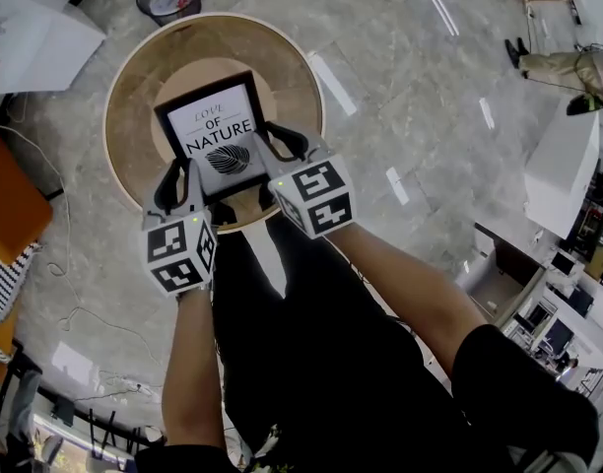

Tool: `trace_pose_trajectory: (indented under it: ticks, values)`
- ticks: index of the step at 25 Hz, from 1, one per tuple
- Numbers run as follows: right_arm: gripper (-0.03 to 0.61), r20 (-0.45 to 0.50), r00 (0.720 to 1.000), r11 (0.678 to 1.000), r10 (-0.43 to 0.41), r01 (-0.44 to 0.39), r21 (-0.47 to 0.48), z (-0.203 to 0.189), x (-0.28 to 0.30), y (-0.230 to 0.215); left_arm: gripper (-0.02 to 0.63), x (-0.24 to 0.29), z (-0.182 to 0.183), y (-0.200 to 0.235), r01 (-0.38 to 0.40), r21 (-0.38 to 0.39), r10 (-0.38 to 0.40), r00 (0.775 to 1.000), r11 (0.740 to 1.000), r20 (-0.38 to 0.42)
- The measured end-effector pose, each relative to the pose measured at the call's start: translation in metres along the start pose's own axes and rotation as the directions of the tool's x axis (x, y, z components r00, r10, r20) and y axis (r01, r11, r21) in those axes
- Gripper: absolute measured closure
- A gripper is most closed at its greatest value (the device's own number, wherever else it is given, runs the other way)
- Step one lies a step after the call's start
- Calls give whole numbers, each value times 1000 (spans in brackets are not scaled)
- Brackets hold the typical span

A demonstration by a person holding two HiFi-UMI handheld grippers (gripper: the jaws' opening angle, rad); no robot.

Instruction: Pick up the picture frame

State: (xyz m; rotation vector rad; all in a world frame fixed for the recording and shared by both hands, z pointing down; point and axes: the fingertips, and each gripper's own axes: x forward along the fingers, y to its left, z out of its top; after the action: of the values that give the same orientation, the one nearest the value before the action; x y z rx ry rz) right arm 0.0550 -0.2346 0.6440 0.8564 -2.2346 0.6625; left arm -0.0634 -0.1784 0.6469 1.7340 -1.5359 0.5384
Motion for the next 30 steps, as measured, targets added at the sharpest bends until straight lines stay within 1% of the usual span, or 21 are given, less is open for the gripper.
trace_pose_trajectory:
  ticks: [10,15,23,30]
  values:
    - [503,64,998,999,-4,6,-33,38,-36,9,522,-36,35,-13,-7,19,6,998,1000,59]
    - [503,81,997,998,-16,21,-52,50,-47,15,522,-49,45,-14,-19,9,18,997,1000,72]
    - [503,121,993,999,-11,17,-46,72,-67,25,522,-68,63,-18,-23,32,20,996,999,87]
    - [503,163,986,998,-24,32,-45,95,-87,29,523,-88,89,-23,-25,56,18,993,998,121]
